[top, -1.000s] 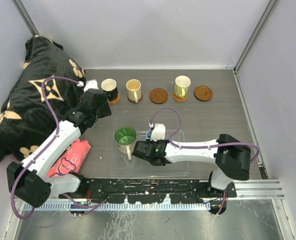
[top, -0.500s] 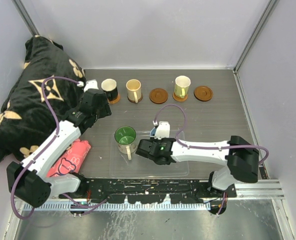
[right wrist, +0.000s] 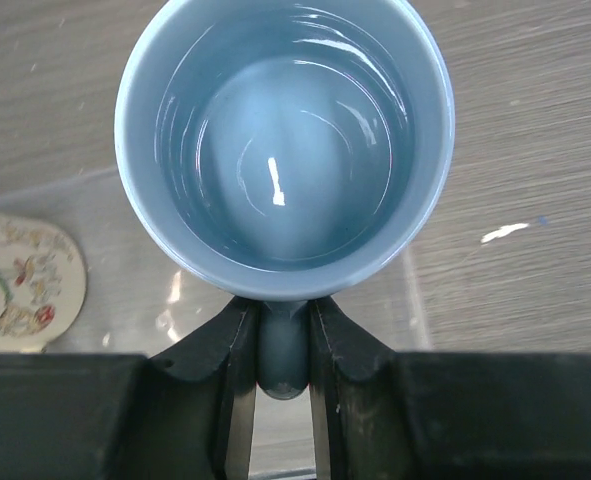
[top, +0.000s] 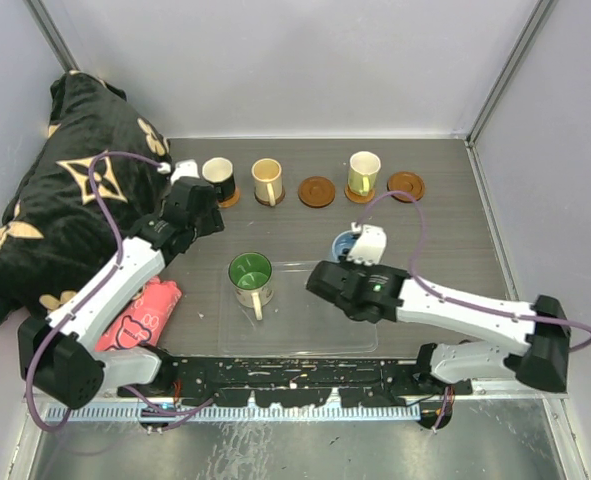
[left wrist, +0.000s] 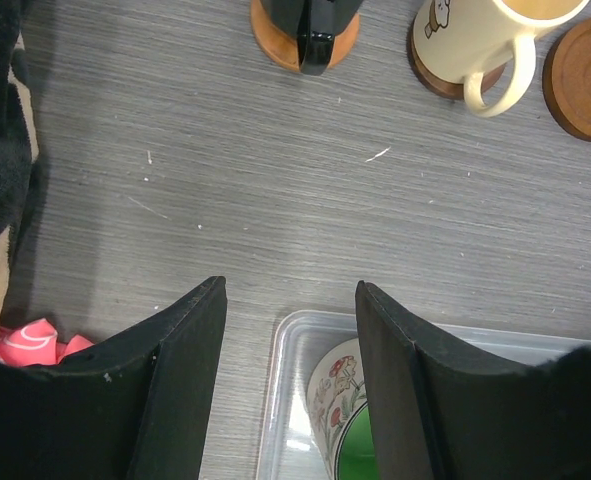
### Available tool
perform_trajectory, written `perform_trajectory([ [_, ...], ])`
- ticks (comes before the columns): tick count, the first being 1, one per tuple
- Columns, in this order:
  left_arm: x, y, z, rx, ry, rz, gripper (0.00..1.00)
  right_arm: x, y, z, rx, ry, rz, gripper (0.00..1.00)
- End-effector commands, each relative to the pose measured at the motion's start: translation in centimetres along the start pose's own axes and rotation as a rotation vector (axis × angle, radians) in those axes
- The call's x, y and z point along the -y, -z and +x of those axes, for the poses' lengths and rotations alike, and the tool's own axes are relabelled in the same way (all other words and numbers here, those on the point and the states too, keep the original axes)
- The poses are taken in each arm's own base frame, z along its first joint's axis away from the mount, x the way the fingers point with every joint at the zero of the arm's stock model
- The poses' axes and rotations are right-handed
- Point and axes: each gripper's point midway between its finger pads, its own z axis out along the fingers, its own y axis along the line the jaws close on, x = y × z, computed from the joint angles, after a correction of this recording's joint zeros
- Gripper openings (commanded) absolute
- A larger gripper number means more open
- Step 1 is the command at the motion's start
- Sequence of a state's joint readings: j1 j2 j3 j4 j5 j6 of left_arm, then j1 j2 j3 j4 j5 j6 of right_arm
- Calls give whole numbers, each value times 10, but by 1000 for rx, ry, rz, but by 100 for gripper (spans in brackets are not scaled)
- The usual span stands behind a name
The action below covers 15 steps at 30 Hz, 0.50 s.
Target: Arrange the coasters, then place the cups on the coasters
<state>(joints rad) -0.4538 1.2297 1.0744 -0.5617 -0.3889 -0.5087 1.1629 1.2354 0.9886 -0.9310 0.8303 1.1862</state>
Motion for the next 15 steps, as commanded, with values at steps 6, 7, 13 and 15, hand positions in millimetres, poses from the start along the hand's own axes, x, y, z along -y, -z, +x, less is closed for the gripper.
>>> perform_trajectory([
  [6,11,1,-23,47,14,14,56,70,-9,-79,215,-64,130,1],
  [7,11,1,-24,47,15,14,56,73,-14,-85,222,-70,132,1],
  [13,13,-6,-22,35,5,0,56,95,-41,-115,246,-63,178,1],
  [15,12,-8,-23,35,3,-7,56,102,-50,-127,259,-57,193,1],
])
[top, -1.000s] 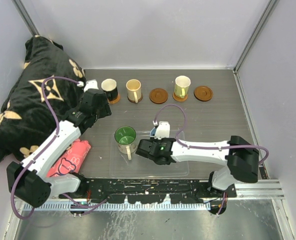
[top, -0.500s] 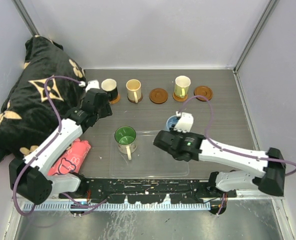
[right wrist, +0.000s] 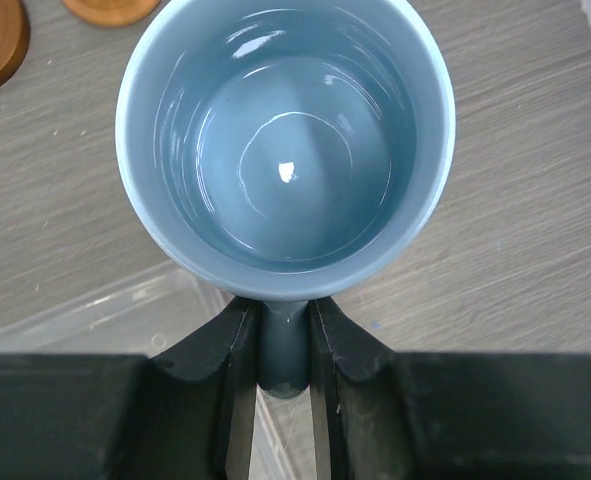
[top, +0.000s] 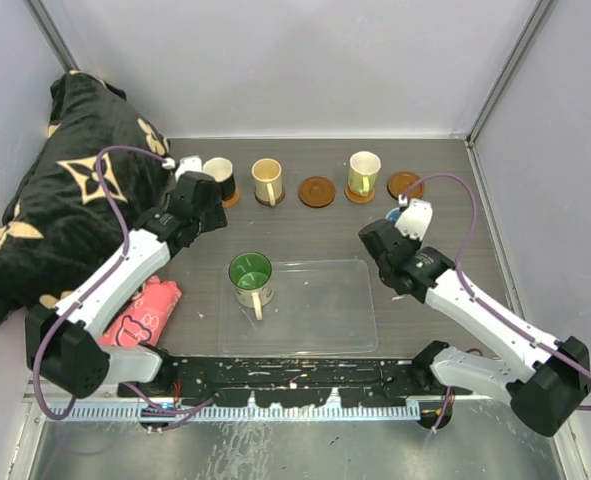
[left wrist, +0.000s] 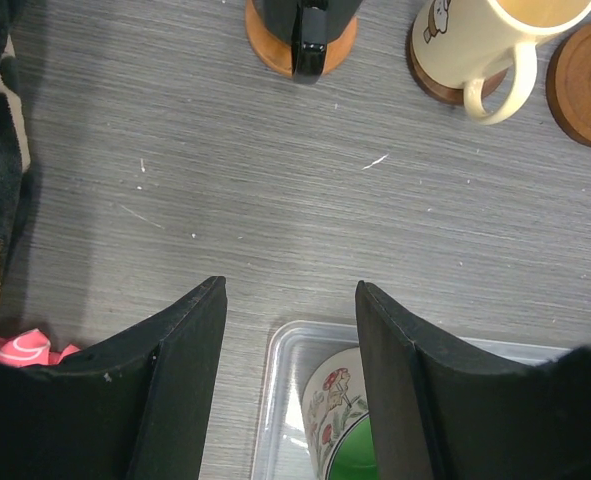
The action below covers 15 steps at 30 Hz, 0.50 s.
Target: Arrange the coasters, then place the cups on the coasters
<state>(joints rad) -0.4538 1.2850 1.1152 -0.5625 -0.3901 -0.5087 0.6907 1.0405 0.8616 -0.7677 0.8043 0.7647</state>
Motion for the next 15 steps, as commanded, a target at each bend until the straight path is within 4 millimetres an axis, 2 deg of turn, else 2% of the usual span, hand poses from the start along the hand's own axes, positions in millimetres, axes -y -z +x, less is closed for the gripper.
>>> perform_trajectory([
  [1,6,0,-19,46,8,0,56,-8,-18,-63,160,-54,-32,1],
  [5,7,-2,-21,47,5,-5,56,-2,-48,-85,166,-85,-34,1],
  [10,7,-4,-24,54,0,-18,56,-13,-81,-106,197,-46,-65,1],
  [15,6,-3,-28,65,-6,-21,56,-13,-111,-125,208,-65,-118,1],
])
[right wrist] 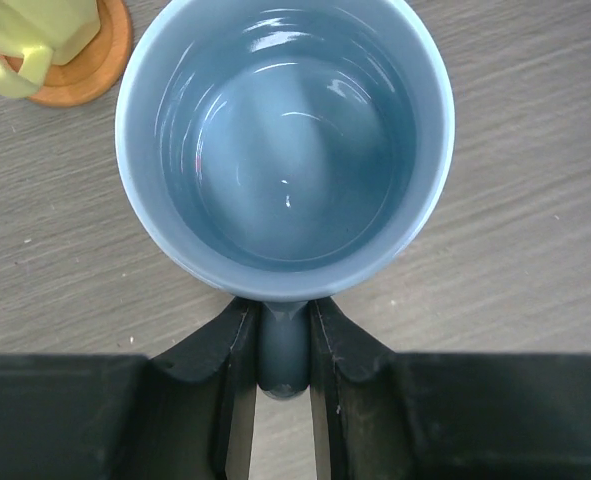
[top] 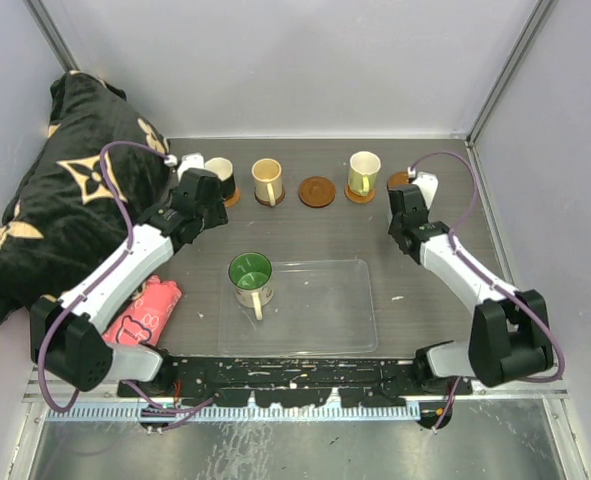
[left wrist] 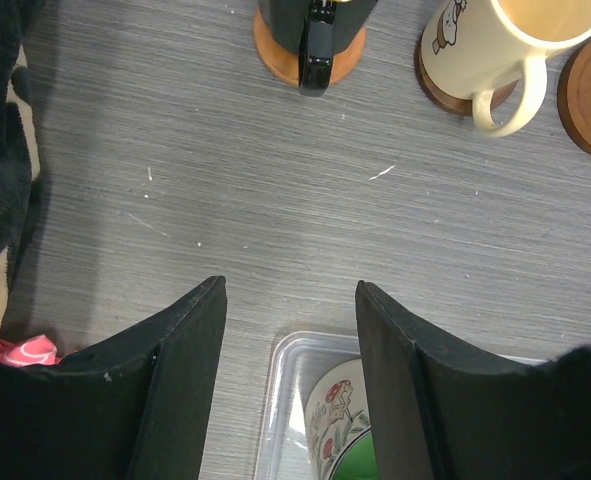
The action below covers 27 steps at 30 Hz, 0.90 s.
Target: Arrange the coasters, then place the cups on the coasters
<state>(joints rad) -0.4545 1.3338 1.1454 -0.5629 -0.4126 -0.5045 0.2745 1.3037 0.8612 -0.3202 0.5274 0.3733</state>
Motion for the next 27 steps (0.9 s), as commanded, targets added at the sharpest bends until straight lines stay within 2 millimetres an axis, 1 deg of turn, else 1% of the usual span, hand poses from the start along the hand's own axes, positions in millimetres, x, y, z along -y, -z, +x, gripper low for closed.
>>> perform_trajectory([
  [1,5,7,-26,69,7,8,56,-24,-3,-98,263,-98,-152,1],
  [7,7,6,-23,64,3,17,56,-21,-15,-125,345,-93,-188,0],
  [10,6,5,-23,63,1,17,56,-22,-21,-134,374,-82,-222,1],
  [12,6,4,-22,62,-2,16,56,-22,-28,-136,377,-75,-240,1],
  [14,7,4,-22,58,-4,16,56,-18,-36,-139,378,-78,-232,1],
  [15,6,4,-22,59,-5,15,56,-21,-39,-139,374,-73,-262,1],
  [19,6,4,-22,60,-7,15,56,-18,-50,-143,374,-65,-279,1],
  [27,8,4,-20,58,1,25,56,-14,-62,-155,405,-44,-296,1],
])
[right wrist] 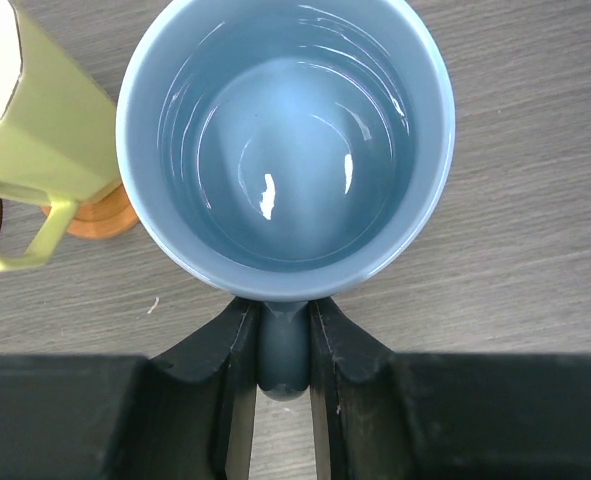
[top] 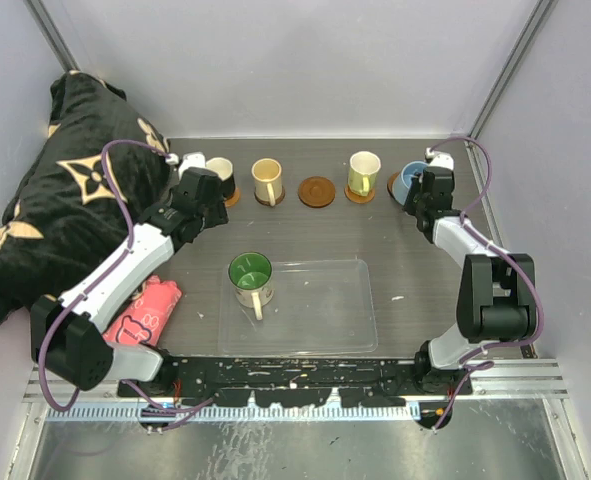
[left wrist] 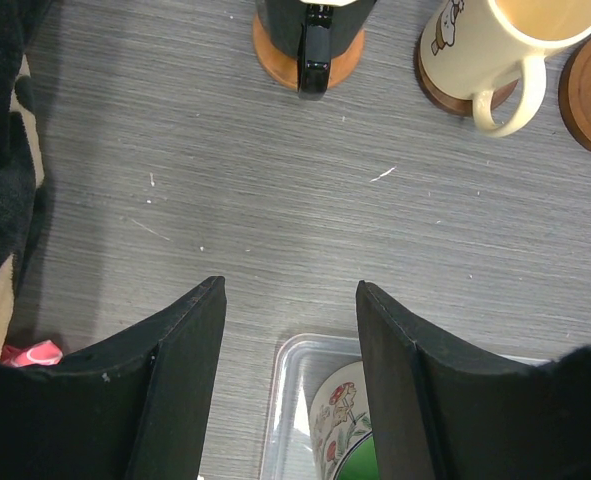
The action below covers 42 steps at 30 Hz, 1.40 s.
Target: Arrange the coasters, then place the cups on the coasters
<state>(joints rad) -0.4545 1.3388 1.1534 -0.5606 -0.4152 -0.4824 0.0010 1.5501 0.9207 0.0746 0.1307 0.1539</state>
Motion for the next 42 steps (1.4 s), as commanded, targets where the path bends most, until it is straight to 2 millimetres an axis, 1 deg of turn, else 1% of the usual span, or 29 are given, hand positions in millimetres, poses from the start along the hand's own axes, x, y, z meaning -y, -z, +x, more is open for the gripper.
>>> perform_trajectory([
  [1,7,5,-18,54,21,26,56,-17,9,-109,322,-5,-89,1],
  [5,7,5,-16,47,24,29,56,-16,1,-108,318,4,-94,0],
  [9,8,6,-15,38,24,31,56,-16,-10,-102,296,6,-88,1],
  [14,8,5,-15,41,25,28,56,-15,-18,-98,280,7,-78,1],
  [21,9,2,-13,34,27,27,56,-15,-27,-108,278,30,-67,1],
  [27,9,1,-13,33,26,26,57,-11,-40,-113,251,59,-32,1],
  [31,9,0,-14,37,25,24,57,-8,-44,-111,245,67,-11,1],
  [33,9,0,-13,35,23,22,57,-7,-48,-107,235,69,-5,1],
  [42,10,-4,-12,26,22,23,56,-6,-55,-100,217,71,1,1],
])
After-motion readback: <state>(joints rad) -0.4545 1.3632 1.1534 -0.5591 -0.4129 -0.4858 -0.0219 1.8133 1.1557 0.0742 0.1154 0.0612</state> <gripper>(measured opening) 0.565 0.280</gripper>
